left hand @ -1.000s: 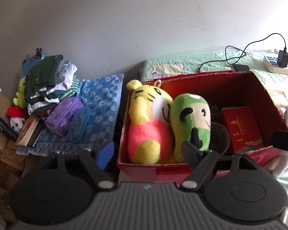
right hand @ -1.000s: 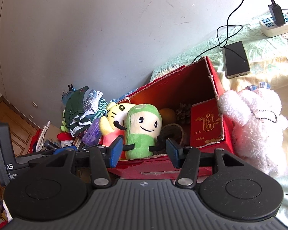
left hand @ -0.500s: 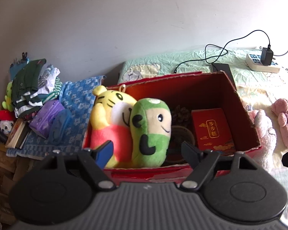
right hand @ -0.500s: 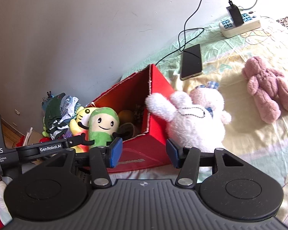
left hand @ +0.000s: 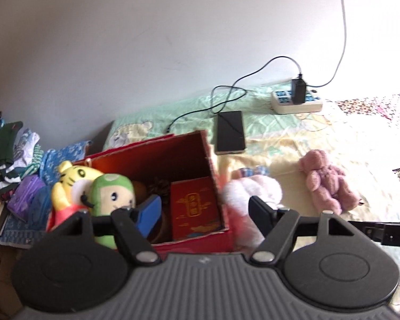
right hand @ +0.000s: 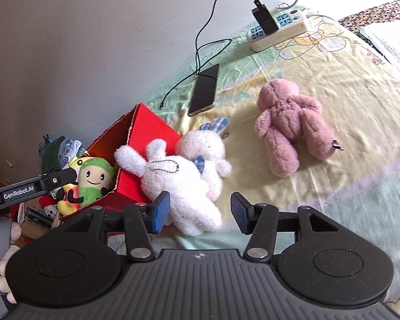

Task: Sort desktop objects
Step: 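Move the right gripper back to the pink teddy bear and grasp it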

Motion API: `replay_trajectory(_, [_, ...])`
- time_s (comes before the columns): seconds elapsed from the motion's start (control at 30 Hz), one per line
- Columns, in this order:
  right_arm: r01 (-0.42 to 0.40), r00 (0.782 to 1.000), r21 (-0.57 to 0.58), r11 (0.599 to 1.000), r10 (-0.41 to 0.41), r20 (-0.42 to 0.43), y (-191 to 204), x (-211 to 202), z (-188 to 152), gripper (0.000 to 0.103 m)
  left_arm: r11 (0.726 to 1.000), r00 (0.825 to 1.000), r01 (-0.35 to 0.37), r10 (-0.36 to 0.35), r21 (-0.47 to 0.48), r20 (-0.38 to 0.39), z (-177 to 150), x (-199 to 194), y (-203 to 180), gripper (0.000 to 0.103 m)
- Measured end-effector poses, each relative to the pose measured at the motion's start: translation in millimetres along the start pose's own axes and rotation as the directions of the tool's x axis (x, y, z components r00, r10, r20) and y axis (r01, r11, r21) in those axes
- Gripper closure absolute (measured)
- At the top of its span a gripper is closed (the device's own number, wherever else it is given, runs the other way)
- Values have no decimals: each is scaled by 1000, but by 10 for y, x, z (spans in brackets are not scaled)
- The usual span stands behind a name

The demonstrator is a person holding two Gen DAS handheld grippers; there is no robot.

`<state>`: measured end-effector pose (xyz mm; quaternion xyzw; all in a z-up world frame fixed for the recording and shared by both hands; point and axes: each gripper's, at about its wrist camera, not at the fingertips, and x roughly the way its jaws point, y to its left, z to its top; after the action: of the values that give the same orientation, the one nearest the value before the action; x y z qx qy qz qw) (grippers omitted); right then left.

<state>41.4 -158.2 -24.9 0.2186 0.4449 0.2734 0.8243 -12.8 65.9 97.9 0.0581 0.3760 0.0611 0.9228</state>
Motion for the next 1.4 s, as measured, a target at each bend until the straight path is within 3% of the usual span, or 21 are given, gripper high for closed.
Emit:
replay_trajectory(0.17, [49,999,4,999,-49,4,-342,-207,164,48,991,991,132,-133,26,4,-31,11,-511,28])
replay_trajectory(0.37, [130,991,-66,989,-131,-14,-726,-476,401,48,951,949,309,-309,-2,-64,-122,323,-1007,31])
replay_trajectory(0.53, [230,970,-244,942,-242,-22,-904,-649,656,48,945,942,328,-327,0,-74,-148,580,-1255,31])
replay_trajectory(0.6, [240,966,-272,932,-257,-29,-971,-673,768,48,935,933,353,-353,-6,-75,-121,743,-1297,30])
replay_trajectory(0.73, [234,967,-301,924,-254,-28,-1054,-574,961,48,940,936,341,-340,-4,-89,-58,1017,-1398,29])
replay_trajectory(0.93, [177,983,-206,962,-184,-13,-1168,-85,1091,48,923,913,379,-384,-64,-138,-9,1371,-1402,26])
replay_trajectory(1.17, [122,990,-141,983,-131,-60,-1202,487,1089,49,916,901,395,-401,-66,-165,4,1632,-1460,27])
replay_trajectory(1.4, [101,989,-94,990,-110,-97,-1240,842,1181,49,903,875,417,-430,-102,-223,1,1935,-1451,49])
